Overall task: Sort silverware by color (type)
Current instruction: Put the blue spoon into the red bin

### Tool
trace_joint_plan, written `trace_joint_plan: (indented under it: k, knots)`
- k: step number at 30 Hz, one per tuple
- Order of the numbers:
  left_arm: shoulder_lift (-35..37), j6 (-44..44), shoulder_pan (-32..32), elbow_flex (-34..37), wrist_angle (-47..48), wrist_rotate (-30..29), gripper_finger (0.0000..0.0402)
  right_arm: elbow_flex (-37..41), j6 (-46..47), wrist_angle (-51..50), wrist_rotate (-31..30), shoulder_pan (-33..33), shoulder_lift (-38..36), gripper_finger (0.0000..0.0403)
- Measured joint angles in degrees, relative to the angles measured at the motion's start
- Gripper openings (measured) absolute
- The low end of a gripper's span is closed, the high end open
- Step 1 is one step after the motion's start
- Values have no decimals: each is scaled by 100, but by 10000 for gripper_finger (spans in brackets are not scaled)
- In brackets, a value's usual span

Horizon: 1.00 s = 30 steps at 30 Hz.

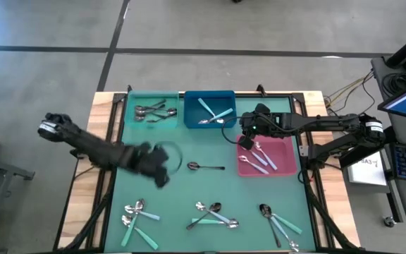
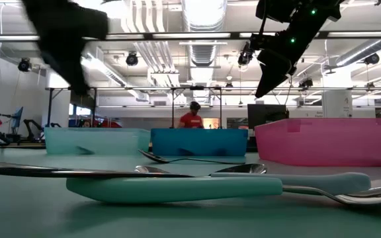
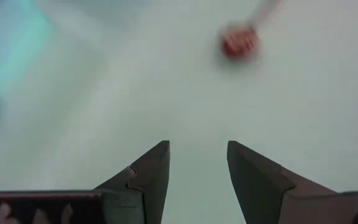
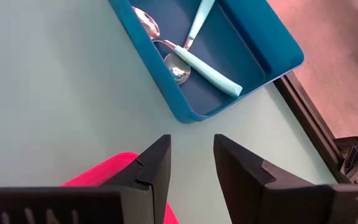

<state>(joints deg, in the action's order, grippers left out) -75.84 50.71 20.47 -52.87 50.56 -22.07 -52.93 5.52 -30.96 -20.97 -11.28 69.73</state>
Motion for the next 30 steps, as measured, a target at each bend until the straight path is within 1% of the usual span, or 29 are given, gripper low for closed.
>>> trace_joint_plan:
  k: [3, 5, 9, 12, 14, 16, 18, 25, 30]
  knots:
    - [-91, 1224, 1013, 178, 109, -2, 146, 0, 1, 0, 0, 0, 0, 112]
    - [-155, 1804, 1657, 293, 84, 87, 146, 0, 0, 0, 0, 0, 0, 112]
    - [-353, 1941, 2818, 383, -469, 346, 146, 0, 0, -2, 0, 0, 0, 112]
    - [-567, 1931, 3556, 385, -762, 315, 146, 0, 0, -2, 0, 2, 0, 112]
    - [-722, 1924, 3880, 385, -929, 259, 146, 0, 0, 0, 0, 1, 0, 112]
    - [-909, 1942, 4089, 383, -980, 196, 146, 0, 1, -1, 1, 2, 0, 112]
    - [-1094, 1935, 4165, 383, -1066, 185, 146, 0, 0, -2, 0, 2, 0, 112]
    - [-1684, 1545, 4133, 383, -1337, 199, 146, 0, 0, 0, 0, 0, 0, 112]
    - [-2000, 1536, 4064, 376, -1398, 268, 146, 0, 0, -2, 0, 1, 0, 112]
